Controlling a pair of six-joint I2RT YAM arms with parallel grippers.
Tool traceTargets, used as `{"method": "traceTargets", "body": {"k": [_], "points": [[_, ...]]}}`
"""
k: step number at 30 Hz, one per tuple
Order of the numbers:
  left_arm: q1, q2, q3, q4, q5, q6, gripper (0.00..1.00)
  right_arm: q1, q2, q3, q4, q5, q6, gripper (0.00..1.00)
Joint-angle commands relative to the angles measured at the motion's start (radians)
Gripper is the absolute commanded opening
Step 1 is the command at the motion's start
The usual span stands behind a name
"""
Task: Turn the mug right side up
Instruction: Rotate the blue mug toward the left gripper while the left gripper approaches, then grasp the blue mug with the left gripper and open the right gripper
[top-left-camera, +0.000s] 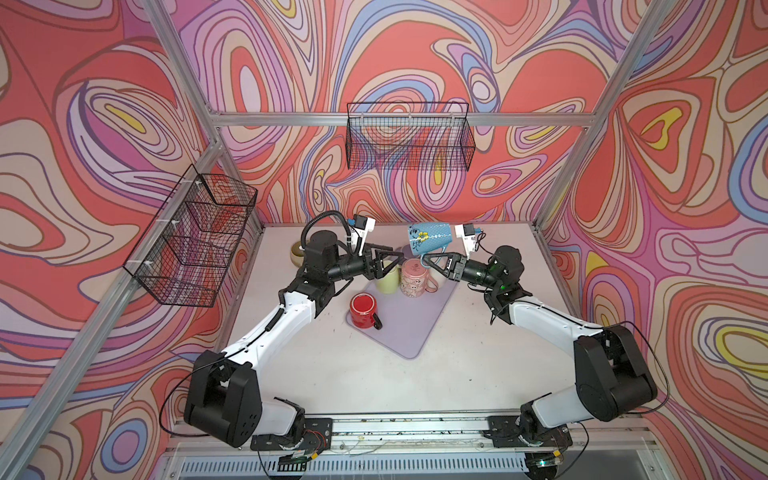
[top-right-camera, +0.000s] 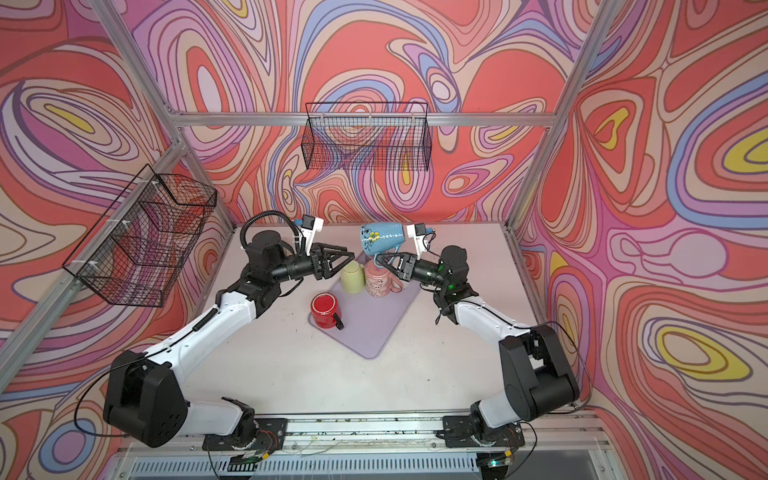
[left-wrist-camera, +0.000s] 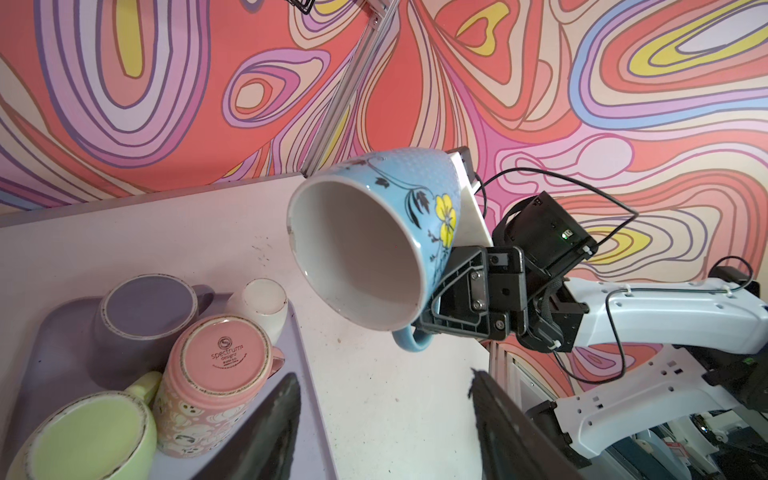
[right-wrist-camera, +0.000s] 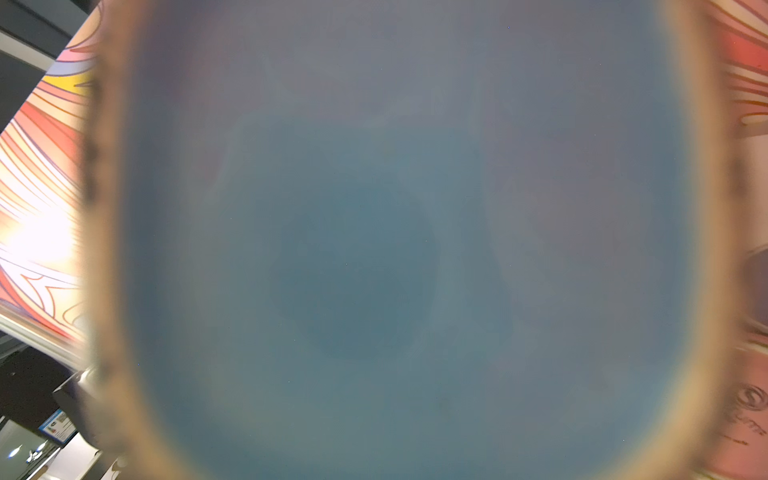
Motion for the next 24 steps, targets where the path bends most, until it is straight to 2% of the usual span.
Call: {"method": "traceTargets", "body": {"k": [1,7,19,24], "points": [[-0.03,0.023,0.059,0.087,0.02,-0.024,0.68,0.02,0.015,0.039,0.134,-0.03,0.029,0.04],[-0.073,0.06,0.102,0.113,0.024,-0.02,0.68,0.043,0.045,0.056,0.165,-0.035,0.041,0.04],[-0.08,0.095,0.086,0.212,0.031,-0.074,0.65,0.085,0.066,0.072,0.165,-0.036,0.026,0.04],[-0.08,0.097,0.089,0.234,0.035,-0.085,0.6,0.097,0.078,0.074,0.175,-0.035,0.027,0.04]]}}
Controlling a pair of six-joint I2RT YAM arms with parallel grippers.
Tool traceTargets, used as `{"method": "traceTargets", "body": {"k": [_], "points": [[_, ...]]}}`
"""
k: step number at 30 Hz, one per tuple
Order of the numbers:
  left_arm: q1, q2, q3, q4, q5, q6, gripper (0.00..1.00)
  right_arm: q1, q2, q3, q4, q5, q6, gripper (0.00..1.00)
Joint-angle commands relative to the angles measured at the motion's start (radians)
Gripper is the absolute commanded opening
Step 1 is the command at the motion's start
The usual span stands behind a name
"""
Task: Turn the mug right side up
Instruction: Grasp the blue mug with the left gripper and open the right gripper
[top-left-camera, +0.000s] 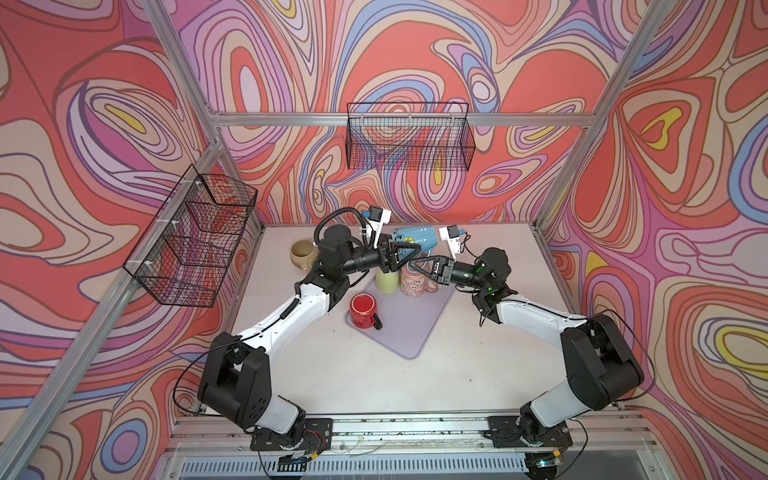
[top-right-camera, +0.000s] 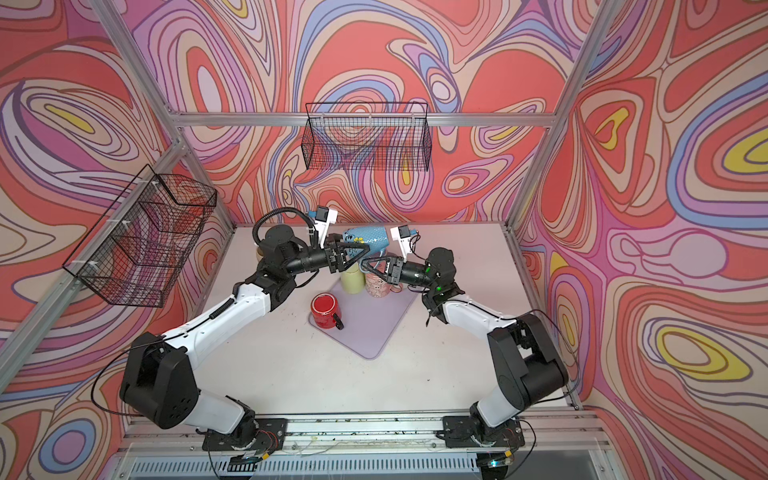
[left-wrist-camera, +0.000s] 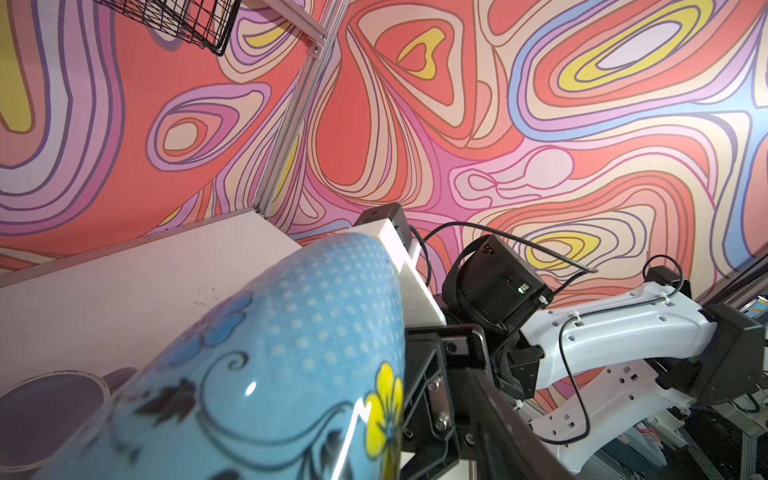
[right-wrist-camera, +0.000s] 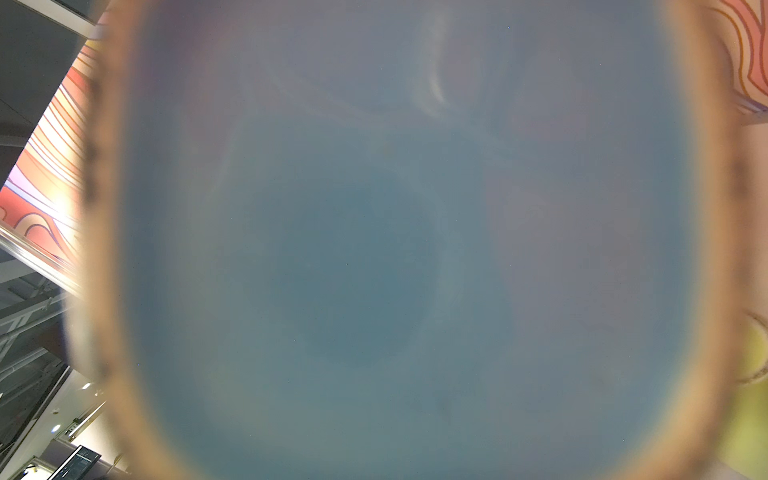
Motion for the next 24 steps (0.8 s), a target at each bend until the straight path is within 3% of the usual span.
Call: {"method": "traceTargets", "body": {"k": [1,12,18,24], "points": [[-0.002,0.006,0.011,0.065,0.024,-0.019,0.57,0.011,0.002,0.041,0.08,-0.004,-0.014,0.04],[-0.004,0.004,-0.004,0.079,0.015,-0.023,0.26,0.01,0.014,0.036,0.114,0.009,0.004,0.04],[-0.004,0.003,-0.004,0.074,0.004,-0.016,0.0,0.011,0.014,0.033,0.117,0.015,-0.001,0.07],[-0.003,0.002,0.006,0.049,-0.013,0.005,0.0,0.011,0.009,0.027,0.109,0.022,-0.006,0.13]]}}
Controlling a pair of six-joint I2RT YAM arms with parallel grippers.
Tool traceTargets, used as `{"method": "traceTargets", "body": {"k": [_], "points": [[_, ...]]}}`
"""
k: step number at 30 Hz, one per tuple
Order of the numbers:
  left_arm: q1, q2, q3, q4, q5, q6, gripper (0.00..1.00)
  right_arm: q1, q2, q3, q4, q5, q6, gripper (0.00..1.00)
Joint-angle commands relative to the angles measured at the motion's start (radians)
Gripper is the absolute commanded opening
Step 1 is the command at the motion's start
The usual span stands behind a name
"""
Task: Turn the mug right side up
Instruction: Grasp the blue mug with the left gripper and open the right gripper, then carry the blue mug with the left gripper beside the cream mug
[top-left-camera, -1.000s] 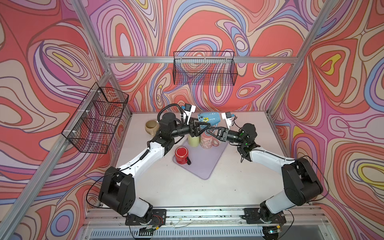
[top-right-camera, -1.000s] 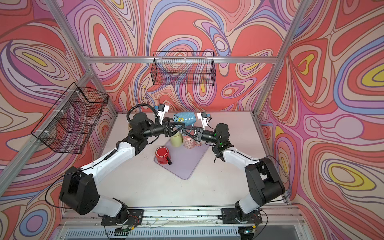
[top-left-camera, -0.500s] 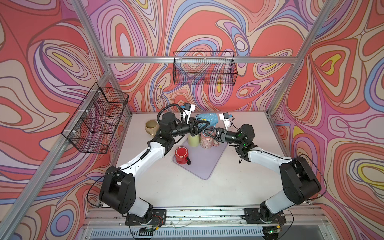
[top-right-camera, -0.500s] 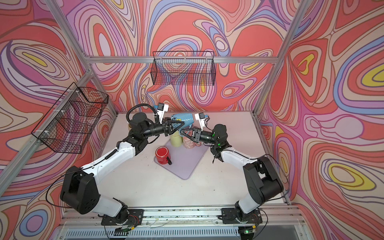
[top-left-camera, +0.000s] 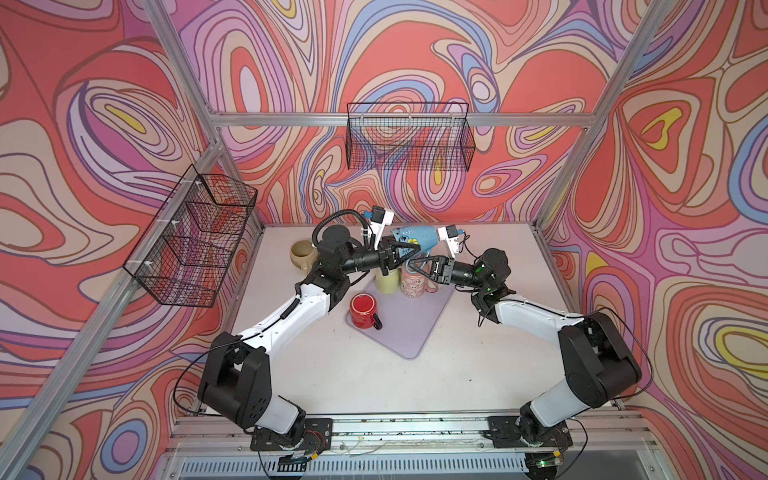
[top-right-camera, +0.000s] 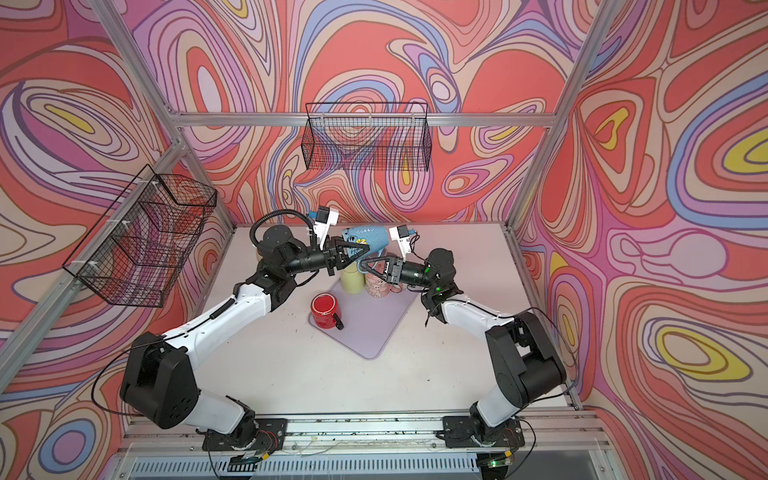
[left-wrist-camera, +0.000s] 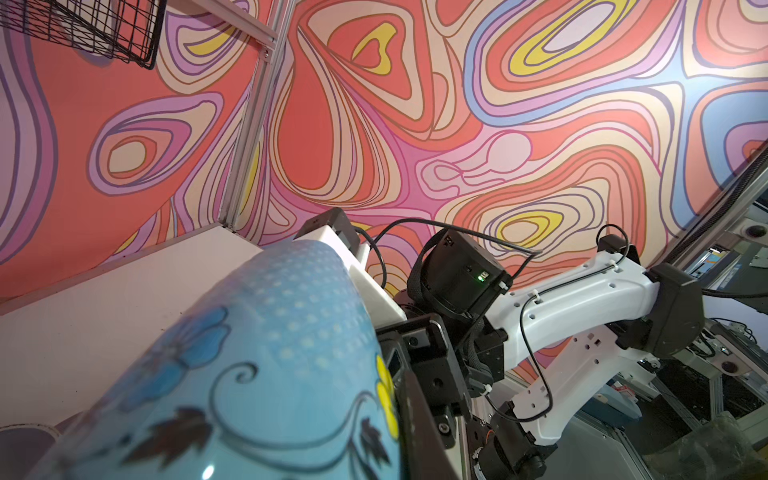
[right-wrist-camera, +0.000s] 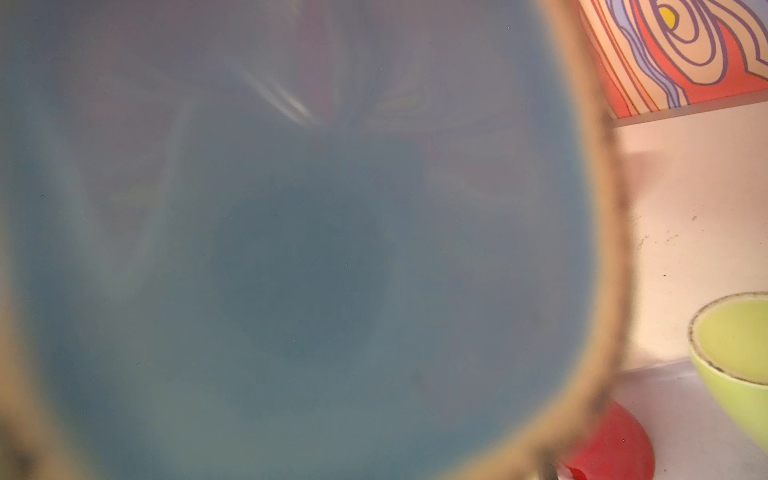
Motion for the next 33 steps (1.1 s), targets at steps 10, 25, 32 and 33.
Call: {"method": "traceTargets", "body": {"k": [10,25,32,33], "points": [[0.011,-0.04,-0.009,-0.085,-0.152,0.032,0.0,0.008,-0.032,0.012,-0.033,0.084,-0.157,0.38],[0.068,-0.139,-0.024,-0.263,-0.251,0.107,0.0,-0.001,-0.033,-0.014,-0.043,0.117,-0.18,0.43],[0.07,-0.135,0.089,-0.589,-0.431,0.225,0.0,0.0,-0.041,-0.02,-0.108,0.144,-0.225,0.43],[0.072,-0.13,0.118,-0.646,-0.456,0.248,0.0,-0.002,-0.04,-0.022,-0.115,0.147,-0.229,0.43]]}}
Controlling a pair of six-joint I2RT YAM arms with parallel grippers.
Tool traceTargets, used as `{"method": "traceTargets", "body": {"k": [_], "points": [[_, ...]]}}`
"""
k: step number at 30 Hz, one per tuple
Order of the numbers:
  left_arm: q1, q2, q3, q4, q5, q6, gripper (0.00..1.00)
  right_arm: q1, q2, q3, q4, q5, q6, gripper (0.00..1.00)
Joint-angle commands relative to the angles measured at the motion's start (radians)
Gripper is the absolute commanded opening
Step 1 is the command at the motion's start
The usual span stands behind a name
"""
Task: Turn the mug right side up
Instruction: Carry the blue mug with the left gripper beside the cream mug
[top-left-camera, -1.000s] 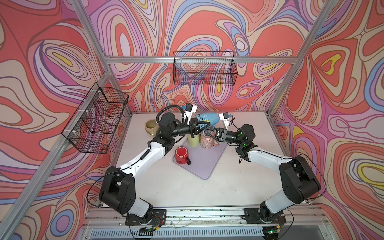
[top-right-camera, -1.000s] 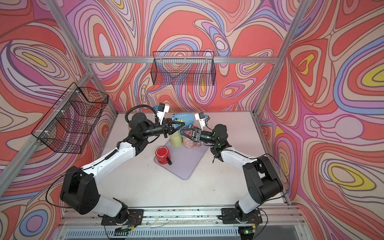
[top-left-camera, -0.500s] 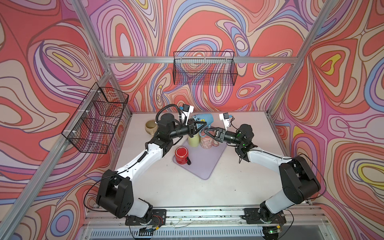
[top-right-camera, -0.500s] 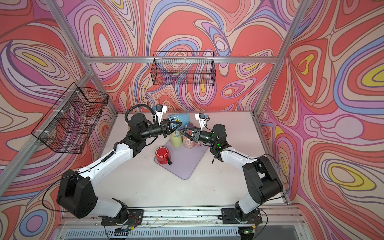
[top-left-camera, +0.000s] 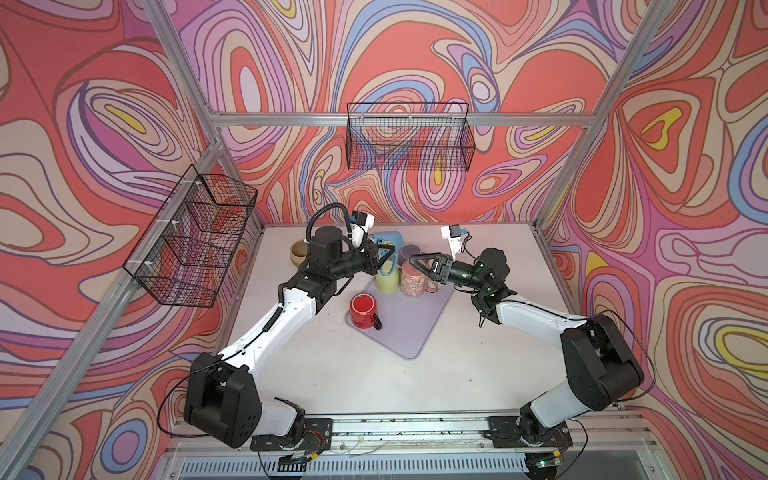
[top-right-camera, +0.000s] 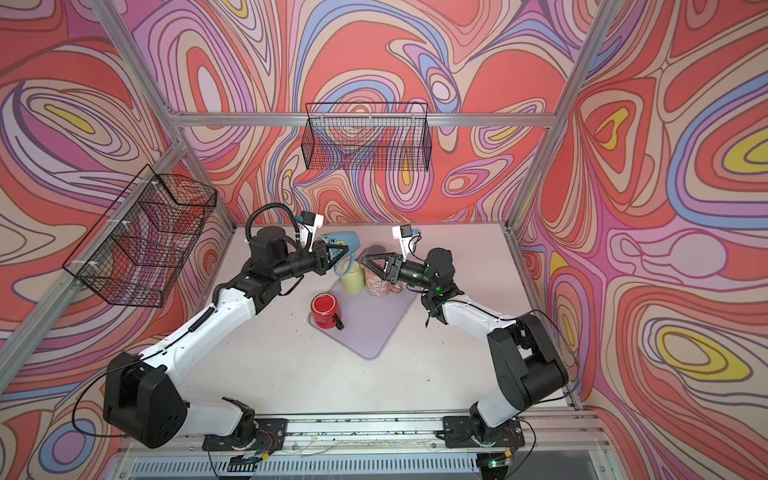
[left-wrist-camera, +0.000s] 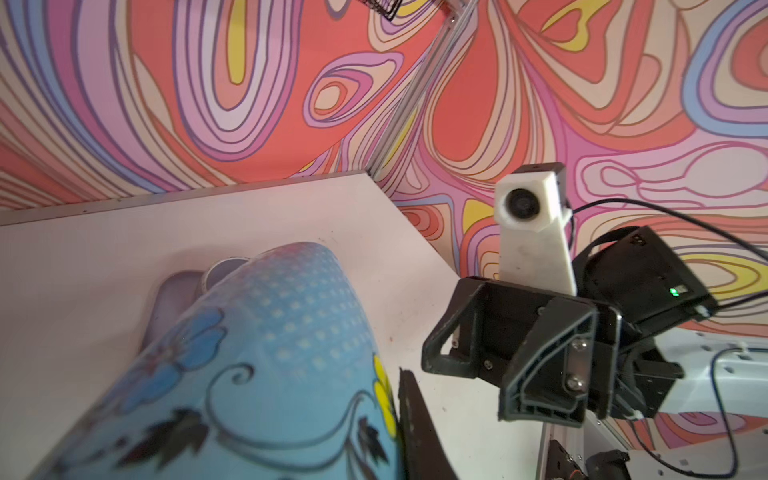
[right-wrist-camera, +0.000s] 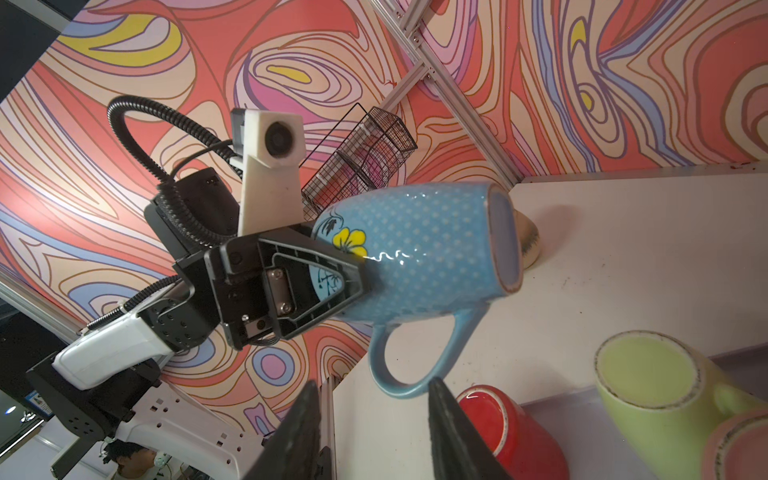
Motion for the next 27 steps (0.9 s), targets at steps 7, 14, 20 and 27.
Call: {"method": "traceTargets", "body": {"k": [7,14,20,27], "points": [[0.055,0.045,0.296,-0.483,-0.223,0.209,0.0,-0.003,-0.04,-0.019,-0.122,0.054,-0.094,0.42],[0.081,0.127,0.433,-0.69,-0.326,0.334,0.0,-0.003,-0.05,-0.013,-0.215,0.093,-0.151,0.41],[0.117,0.255,0.601,-0.865,-0.372,0.438,0.0,-0.003,-0.067,-0.002,-0.328,0.139,-0.215,0.4],[0.156,0.462,0.845,-1.04,-0.429,0.53,0.0,-0.002,-0.075,-0.019,-0.371,0.171,-0.237,0.4]]}}
